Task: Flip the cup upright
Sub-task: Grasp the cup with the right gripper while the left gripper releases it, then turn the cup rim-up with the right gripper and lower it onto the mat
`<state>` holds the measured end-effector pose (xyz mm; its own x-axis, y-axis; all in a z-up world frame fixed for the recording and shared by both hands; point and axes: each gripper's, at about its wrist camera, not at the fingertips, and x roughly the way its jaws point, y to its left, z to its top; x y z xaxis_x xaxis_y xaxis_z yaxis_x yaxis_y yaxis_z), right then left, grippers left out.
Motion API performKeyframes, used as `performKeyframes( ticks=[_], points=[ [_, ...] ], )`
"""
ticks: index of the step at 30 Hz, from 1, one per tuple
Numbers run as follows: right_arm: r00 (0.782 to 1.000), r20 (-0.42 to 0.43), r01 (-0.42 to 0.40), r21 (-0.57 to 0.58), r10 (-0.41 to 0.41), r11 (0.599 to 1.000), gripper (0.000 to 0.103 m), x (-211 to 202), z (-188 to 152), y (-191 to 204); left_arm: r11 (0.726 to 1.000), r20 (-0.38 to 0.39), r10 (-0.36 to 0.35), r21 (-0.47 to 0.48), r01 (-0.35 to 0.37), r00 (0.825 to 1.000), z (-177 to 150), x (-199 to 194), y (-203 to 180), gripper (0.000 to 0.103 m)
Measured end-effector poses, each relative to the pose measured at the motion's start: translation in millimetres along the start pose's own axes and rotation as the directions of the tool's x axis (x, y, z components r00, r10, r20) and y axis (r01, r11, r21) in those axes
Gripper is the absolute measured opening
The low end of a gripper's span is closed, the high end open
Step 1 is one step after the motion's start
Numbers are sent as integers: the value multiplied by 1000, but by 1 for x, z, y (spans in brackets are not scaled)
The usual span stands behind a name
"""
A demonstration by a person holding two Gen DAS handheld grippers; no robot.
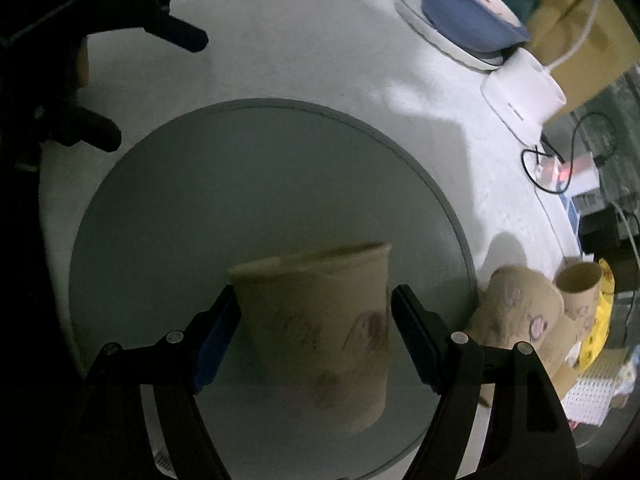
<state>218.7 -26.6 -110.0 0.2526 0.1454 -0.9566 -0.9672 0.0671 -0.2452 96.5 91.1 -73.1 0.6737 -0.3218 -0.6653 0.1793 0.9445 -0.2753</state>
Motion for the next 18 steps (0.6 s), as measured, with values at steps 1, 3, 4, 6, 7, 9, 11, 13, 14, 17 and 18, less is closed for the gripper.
performKeyframes(
  ticks=[1,3,4,6,7,9,11,13,14,17,18],
  points=[
    [1000,-9,0,-10,0,1000,79,1,3,1,1000,3,2,-5,-2,1000,-1,-1,2,93],
    [999,-32,0,-28,-1,1000,79,4,8,1,1000,3,10,-19,-10,1000,-1,-2,7,93],
    [999,-44,-2,-37,1,999,79,6,10,2,1000,1,15,-26,-15,1000,-1,-2,9,93],
    [997,-74,-5,-55,1,998,79,11,13,3,999,2,20,-40,-20,1000,-3,-3,13,93],
    [996,-88,-7,-61,2,998,79,12,14,4,999,0,23,-47,-22,1000,-4,-3,14,93],
    [994,-113,-12,-72,4,997,70,16,15,5,998,-2,22,-56,-23,1000,-5,-2,16,93],
    [993,-117,-13,-72,5,997,70,17,15,5,998,-4,21,-64,-21,1000,-7,-2,19,93],
    [994,-112,-8,-67,1,998,69,15,16,4,997,-6,20,-69,-20,1000,-6,0,18,93],
    [994,-106,-8,-66,1,998,69,14,16,5,997,-8,19,-69,-20,1000,-6,1,19,93],
    [996,-90,-2,-57,-3,998,68,10,14,5,998,-8,18,-68,-18,1000,-5,1,17,93],
    [996,-85,2,-54,-6,999,67,8,13,5,998,-6,19,-68,-19,1000,-4,1,16,93]
  ],
)
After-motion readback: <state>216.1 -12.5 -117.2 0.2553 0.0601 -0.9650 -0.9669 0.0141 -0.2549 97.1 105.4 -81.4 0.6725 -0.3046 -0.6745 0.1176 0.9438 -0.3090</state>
